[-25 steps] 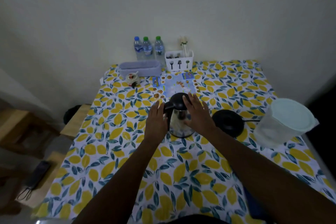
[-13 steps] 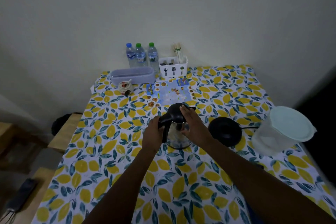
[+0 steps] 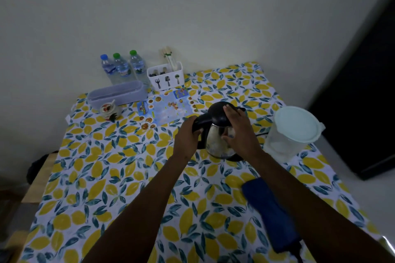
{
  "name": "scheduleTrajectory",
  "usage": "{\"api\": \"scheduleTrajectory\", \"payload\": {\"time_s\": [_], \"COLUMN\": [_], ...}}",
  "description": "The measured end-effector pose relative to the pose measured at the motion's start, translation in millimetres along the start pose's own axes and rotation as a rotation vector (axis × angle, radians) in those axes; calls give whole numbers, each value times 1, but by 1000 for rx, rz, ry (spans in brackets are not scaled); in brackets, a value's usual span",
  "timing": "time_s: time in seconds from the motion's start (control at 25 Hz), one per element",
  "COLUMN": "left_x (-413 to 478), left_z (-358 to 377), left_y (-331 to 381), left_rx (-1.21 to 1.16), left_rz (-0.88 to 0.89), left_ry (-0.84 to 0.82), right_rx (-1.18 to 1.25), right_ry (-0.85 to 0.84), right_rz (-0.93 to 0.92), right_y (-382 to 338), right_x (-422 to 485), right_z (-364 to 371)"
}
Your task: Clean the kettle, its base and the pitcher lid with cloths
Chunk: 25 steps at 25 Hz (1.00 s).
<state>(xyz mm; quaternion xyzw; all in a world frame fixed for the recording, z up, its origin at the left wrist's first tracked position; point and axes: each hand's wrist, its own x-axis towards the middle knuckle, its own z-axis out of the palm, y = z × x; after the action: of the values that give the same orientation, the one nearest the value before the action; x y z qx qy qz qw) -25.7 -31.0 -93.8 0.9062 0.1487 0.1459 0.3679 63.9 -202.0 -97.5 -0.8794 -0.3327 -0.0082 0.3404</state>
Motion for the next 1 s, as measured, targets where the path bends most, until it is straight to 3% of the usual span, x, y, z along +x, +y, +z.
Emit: {"api": "scheduleTrajectory", "payload": {"time_s": [0.44,0.6,0.8,1.0], "left_x": [32,32,14,27], "left_z": [55,46,36,-19], "left_y": [-8,2,12,29], "left_rx": [40,89,255,456], "left_rz": [-48,-43,-57,-31], "left_ry": [-150,-179,-176,-129], "right_rx": [-76,-119,-448,-504], "right_ry": [-37,-52,-35,-58], "right_rz": [63,54,101,-16], "right_y": [47,46,36,-6], "right_x": [-7,-6,0,39], "right_z": [-12,-13,-9,-25]}}
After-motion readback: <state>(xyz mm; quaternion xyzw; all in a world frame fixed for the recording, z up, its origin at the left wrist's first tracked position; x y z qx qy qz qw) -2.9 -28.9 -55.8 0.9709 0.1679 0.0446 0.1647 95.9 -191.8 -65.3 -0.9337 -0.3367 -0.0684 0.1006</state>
